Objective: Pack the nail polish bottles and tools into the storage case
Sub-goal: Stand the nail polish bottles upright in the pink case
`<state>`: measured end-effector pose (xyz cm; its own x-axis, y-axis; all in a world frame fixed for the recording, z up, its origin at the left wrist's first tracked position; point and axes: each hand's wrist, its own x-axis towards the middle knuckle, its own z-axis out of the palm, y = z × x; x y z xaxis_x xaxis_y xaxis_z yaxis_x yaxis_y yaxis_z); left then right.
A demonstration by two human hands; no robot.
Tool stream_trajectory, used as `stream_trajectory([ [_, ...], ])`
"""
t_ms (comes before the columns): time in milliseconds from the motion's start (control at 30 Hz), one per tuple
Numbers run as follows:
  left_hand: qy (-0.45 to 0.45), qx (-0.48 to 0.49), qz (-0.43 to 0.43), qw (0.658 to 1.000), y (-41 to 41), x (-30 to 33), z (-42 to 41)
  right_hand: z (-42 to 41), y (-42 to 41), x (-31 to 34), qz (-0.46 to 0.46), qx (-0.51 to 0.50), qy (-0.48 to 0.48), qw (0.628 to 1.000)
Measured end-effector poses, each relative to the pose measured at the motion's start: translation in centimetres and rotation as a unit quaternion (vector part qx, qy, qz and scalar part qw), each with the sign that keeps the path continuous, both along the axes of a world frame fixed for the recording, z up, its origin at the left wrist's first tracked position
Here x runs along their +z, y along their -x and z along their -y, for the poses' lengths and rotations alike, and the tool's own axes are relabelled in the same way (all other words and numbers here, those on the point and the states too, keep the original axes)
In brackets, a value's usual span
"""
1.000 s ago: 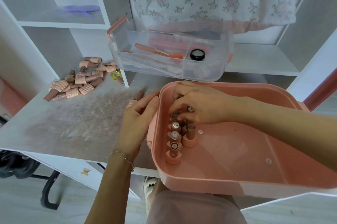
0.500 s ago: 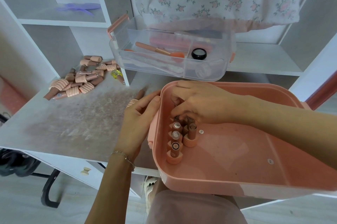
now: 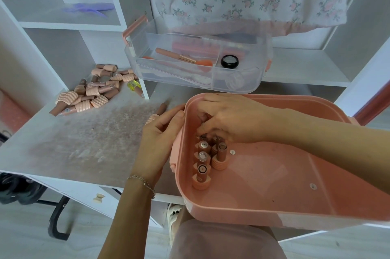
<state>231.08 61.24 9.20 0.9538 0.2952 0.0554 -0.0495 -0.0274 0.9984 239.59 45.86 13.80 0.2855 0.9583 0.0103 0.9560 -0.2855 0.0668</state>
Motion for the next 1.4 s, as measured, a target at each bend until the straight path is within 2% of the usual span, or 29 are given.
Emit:
stream_trajectory([
  [200,0.0,0.0,0.002,1.0,0.0,0.0,0.0,0.3,0.1,-0.2,-0.023,-0.01,-0.032,0.999],
  [300,0.004,-0.001,0.003,1.0,0.0,0.0,0.0,0.6,0.4,0.1,-0.068,-0.018,-0.072,0.995],
  [400,0.008,-0.004,0.007,1.0,0.0,-0.1,-0.1,0.8,0.7,0.1,-0.085,-0.007,-0.068,0.994],
  [833,0.004,-0.005,0.004,1.0,0.0,-0.1,-0.1,0.3,1.3,-0.1,-0.033,-0.004,-0.011,0.999],
  [1133,0.001,0.002,0.011,1.0,0.0,0.0,0.0,0.3,1.4,0.5,0.032,0.047,0.005,0.998],
  [1400,0.0,-0.001,0.006,1.0,0.0,0.0,0.0,0.5,1.3,0.3,0.011,0.03,0.01,0.999],
])
